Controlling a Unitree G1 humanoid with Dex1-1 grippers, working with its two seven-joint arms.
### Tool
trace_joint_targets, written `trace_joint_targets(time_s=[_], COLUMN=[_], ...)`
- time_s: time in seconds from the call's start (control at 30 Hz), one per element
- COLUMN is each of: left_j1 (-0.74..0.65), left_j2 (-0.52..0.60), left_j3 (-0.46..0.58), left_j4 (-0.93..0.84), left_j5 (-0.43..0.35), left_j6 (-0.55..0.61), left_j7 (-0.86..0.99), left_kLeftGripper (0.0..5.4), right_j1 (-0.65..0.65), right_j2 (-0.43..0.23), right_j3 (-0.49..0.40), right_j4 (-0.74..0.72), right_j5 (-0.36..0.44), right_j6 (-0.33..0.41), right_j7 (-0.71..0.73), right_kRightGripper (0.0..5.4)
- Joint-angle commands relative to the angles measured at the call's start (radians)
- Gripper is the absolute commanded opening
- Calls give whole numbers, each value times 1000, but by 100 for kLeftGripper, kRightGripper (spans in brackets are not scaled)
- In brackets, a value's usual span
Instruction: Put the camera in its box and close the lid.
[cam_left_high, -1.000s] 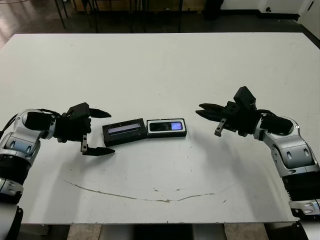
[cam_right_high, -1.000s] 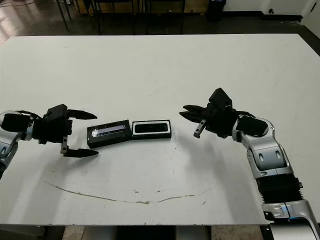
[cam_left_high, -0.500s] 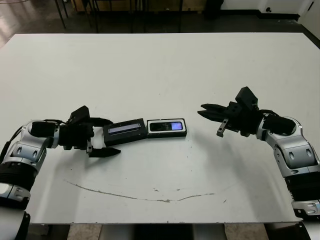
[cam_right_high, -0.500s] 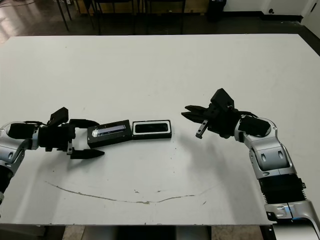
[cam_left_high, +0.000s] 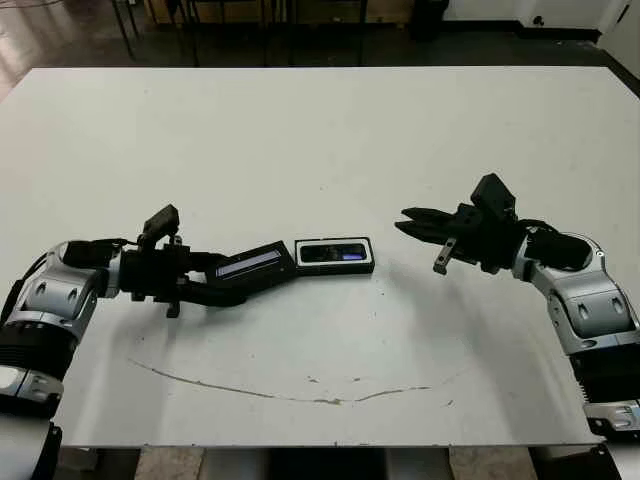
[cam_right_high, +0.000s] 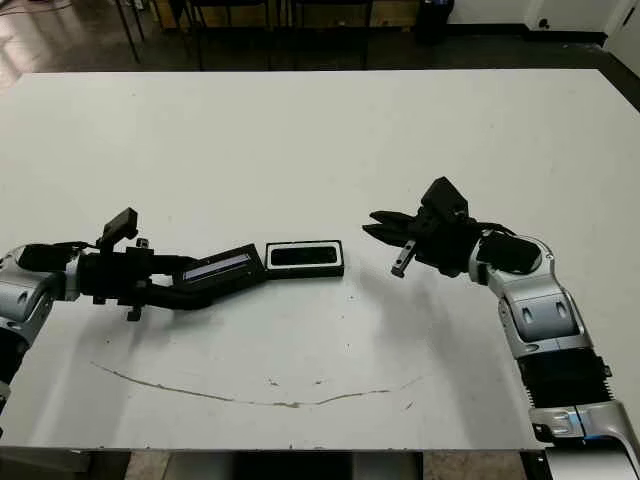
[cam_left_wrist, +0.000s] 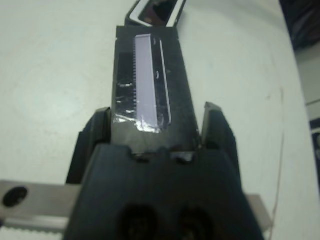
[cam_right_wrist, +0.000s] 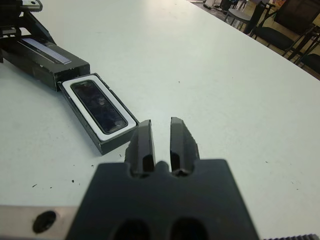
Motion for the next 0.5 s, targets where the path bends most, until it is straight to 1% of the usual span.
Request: trace_joint_targets(time_s=[0.03, 0.23, 0.27, 0.37, 0.5], left_j1=[32, 34, 39, 49, 46], left_j2=[-4, 21, 19, 6, -15], left_j3=[33, 122, 144, 210, 245], left_j4=[23, -35, -50, -89, -131], left_j5=[-9, -38, -39, -53, -53], left_j6=[6, 30, 6, -15, -78], left_j7=[17, 87, 113, 205, 281], left_kLeftGripper=[159, 158, 158, 158, 158], right_j1=[22, 28, 29, 31, 29], right_j2=[-6, -6, -5, -3, -5], right_j3=[7, 9, 8, 8, 8], right_j4=[12, 5, 4, 3, 10], right_j5=[-6, -6, -4, -1, -2], right_j6=[-11, -8, -11, -8, -12], right_j7=[6, 1, 2, 3, 6], right_kRightGripper=[0, 0, 0, 0, 0])
